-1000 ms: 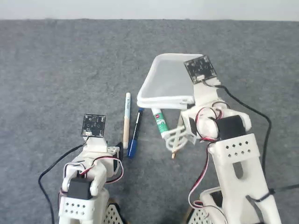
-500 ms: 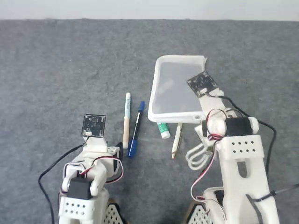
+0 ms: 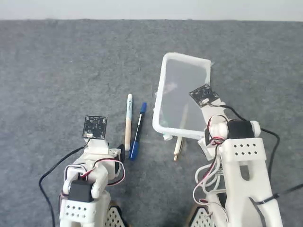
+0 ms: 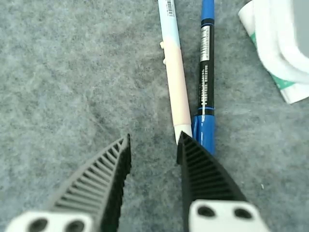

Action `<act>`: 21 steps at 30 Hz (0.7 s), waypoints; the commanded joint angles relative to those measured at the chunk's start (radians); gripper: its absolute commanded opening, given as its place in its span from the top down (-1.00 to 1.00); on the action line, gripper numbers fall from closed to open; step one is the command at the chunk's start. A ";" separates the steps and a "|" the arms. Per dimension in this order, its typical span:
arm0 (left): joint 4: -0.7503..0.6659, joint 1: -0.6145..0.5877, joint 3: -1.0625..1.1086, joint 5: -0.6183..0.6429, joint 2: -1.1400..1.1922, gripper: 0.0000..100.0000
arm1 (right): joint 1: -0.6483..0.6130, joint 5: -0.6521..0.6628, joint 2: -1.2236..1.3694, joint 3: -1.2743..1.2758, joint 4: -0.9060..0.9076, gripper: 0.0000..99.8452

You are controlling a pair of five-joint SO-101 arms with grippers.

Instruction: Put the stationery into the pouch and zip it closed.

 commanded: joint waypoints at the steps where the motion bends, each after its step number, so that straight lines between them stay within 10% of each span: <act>1: 0.002 -0.005 -0.007 0.009 -0.026 0.70 | 0.005 -0.071 -0.042 -0.003 -0.022 0.51; 21: 0.002 -0.005 -0.007 0.009 -0.026 0.70 | -0.051 -0.048 -0.041 0.298 -0.351 0.52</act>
